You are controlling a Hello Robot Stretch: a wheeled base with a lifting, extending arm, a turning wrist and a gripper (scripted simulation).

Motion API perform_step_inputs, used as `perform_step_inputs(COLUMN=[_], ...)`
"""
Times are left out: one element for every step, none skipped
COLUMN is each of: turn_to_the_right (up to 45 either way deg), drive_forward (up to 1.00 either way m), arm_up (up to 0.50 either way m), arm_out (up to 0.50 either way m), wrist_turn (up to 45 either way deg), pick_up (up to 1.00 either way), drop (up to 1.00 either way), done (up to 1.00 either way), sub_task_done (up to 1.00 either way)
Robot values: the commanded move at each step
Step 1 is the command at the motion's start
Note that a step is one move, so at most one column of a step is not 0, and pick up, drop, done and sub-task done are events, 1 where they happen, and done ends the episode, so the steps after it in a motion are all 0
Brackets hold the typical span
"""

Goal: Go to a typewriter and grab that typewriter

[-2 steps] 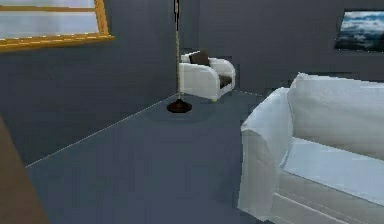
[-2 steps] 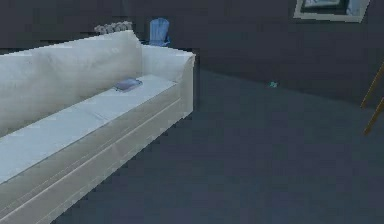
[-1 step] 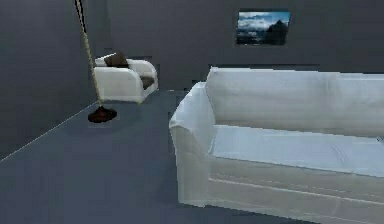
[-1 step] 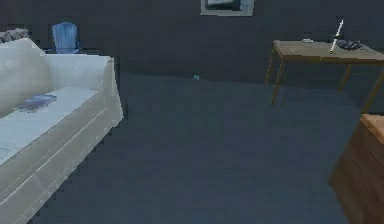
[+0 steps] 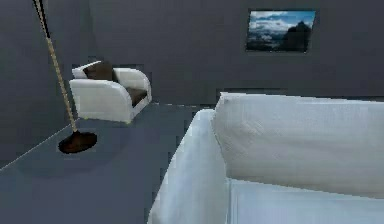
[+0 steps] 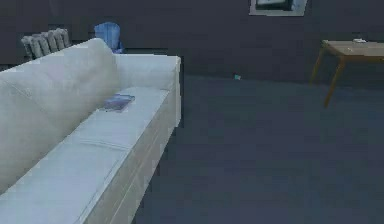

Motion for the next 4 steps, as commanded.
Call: perform_step_inputs(turn_to_the_right=[-45.0,-45.0,-15.0,0.0], drive_forward=[0.00,0.00,0.00,0.65], arm_up=[0.00,0.00,0.00,0.00], arm_out=[0.00,0.00,0.00,0.00], wrist_turn=[0.0,0.0,0.0,0.0], pick_up=[0.00,0.00,0.00,0.00], drop=[0.00,0.00,0.00,0.00], done=[0.00,0.00,0.00,0.00], sub_task_done=[0.00,0.00,0.00,0.00])
